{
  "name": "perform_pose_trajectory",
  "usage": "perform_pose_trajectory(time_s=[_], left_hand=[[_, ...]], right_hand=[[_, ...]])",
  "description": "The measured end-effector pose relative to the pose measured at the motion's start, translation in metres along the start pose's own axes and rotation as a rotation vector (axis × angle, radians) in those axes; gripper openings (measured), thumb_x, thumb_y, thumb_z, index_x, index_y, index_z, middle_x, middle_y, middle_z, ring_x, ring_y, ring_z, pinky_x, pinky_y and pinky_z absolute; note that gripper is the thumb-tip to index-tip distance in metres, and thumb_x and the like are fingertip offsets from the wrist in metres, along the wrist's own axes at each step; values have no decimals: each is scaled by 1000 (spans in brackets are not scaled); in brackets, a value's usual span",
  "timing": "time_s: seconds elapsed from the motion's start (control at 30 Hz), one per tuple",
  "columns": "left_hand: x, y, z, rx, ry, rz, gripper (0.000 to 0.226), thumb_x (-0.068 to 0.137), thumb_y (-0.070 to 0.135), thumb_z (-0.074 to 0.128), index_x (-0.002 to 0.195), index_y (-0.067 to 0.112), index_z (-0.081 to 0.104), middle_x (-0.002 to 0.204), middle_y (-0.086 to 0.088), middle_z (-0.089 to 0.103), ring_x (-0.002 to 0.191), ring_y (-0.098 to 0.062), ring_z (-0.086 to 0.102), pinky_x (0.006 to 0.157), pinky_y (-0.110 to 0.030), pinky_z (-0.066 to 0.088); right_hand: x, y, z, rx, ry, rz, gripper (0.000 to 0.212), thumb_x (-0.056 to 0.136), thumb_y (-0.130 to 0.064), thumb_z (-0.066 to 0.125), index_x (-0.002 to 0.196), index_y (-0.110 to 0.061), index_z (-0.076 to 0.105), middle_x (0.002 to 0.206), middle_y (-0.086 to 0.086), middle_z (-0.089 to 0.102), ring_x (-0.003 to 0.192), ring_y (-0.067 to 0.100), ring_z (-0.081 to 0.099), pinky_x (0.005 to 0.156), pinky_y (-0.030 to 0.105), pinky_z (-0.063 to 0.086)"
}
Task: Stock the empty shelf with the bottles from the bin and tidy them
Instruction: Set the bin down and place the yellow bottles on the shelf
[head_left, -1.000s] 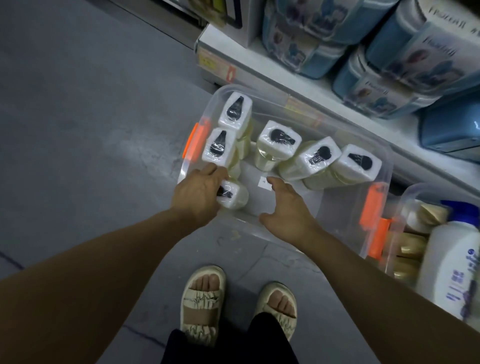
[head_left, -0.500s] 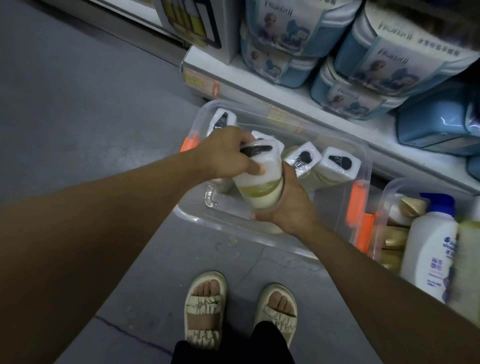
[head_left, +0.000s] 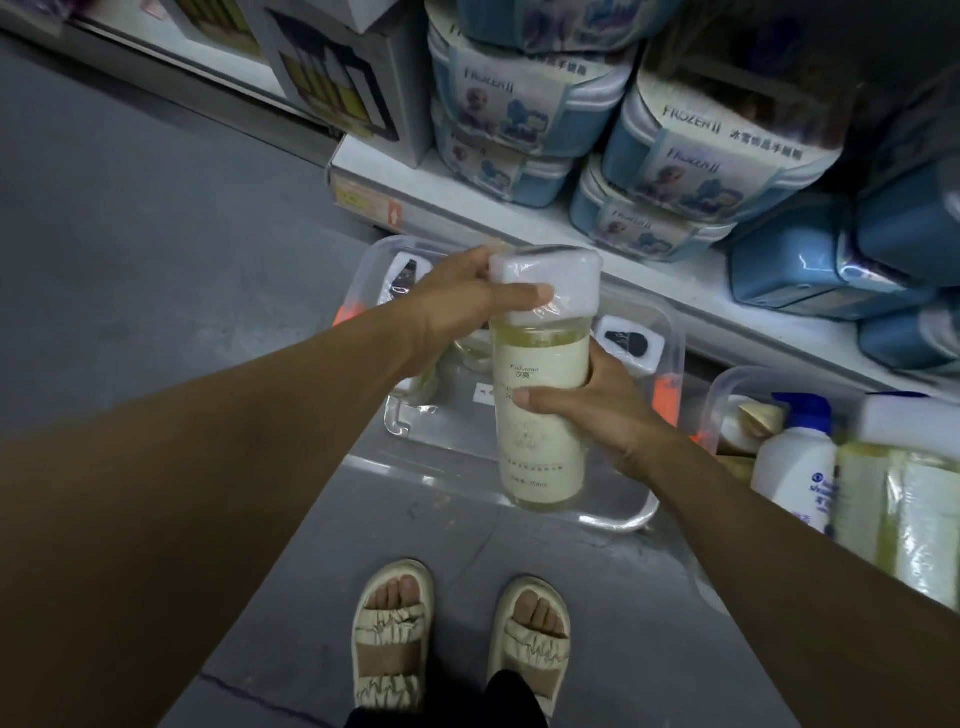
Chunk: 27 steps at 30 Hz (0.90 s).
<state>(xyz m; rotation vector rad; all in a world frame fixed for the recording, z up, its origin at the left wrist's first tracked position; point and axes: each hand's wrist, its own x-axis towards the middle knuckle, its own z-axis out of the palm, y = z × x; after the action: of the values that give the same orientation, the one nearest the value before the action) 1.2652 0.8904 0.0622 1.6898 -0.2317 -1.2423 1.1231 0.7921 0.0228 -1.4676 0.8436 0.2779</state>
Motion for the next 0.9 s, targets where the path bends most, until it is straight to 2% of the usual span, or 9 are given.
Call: perform_pose_trajectory(time_s=[0.03, 0.1, 0.23, 0.3, 0.4, 0.57, 0.67, 0.73, 0.9], left_hand=[[0, -3, 3, -28, -32, -30, 39, 79, 29, 73, 114, 18, 63, 103, 3, 71, 100, -16, 65, 87, -30, 50], [-2, -5, 10, -80, -39, -67, 41, 77, 35, 73, 114, 21, 64, 104, 0, 72, 101, -21, 66, 91, -39, 49], [0, 1, 19, -115, 123, -62, 28, 85, 35, 67, 111, 26, 62, 97, 5, 71, 86, -14, 68, 70, -31, 51], [3, 4, 22, -114, 229, -47, 29, 84, 39, 68, 109, 27, 62, 97, 6, 70, 85, -14, 68, 66, -29, 52], [5, 9, 23, -64, 366, 0, 37, 79, 45, 71, 110, 26, 61, 102, 4, 69, 90, -17, 67, 76, -35, 55], [-5, 1, 4, -83, 211, 12, 34, 89, 46, 59, 109, 18, 61, 104, 1, 69, 93, -15, 68, 75, -31, 55], [-8, -35, -25, 81, 478, 19, 17, 85, 34, 66, 96, 21, 62, 101, -1, 67, 92, -18, 64, 83, -31, 47], [-13, -65, -39, 358, 553, -61, 34, 82, 17, 70, 114, 16, 57, 108, -4, 63, 99, -21, 59, 86, -26, 43], [-7, -123, -58, 722, 368, -125, 90, 71, 9, 79, 144, 13, 28, 138, -7, 47, 123, -27, 48, 96, -30, 38]], right_hand=[[-1, -2, -2, 26, -31, 15, 66, 58, -26, 87, 117, -24, 59, 109, -2, 70, 101, 18, 67, 92, 48, 52], [-1, -6, -5, 77, -86, 42, 71, 47, -34, 84, 114, -23, 62, 107, 1, 72, 101, 21, 68, 92, 49, 52], [-5, -8, -9, 171, -165, 63, 78, 49, -35, 82, 121, -17, 58, 110, 6, 71, 102, 24, 68, 92, 49, 52], [-10, -10, -7, 120, -134, 32, 80, 51, -33, 85, 123, -20, 53, 111, 2, 70, 102, 20, 68, 90, 47, 53], [-14, -13, 2, -13, -7, -16, 75, 59, -22, 89, 120, -24, 46, 110, -3, 67, 100, 14, 65, 88, 42, 54], [-8, -14, 5, -12, 109, -56, 63, 66, -16, 84, 114, -27, 45, 108, -4, 64, 96, 10, 63, 77, 31, 52], [-4, -8, 6, 3, 139, -46, 66, 67, -16, 83, 120, -24, 45, 107, -5, 64, 95, 10, 62, 72, 27, 51], [-1, -3, 8, 15, 157, -41, 69, 68, -15, 83, 124, -22, 44, 108, -4, 64, 95, 11, 63, 70, 27, 50], [13, 14, 16, 23, 181, -35, 70, 67, -17, 83, 126, -24, 45, 110, -3, 65, 97, 14, 64, 80, 39, 55]])
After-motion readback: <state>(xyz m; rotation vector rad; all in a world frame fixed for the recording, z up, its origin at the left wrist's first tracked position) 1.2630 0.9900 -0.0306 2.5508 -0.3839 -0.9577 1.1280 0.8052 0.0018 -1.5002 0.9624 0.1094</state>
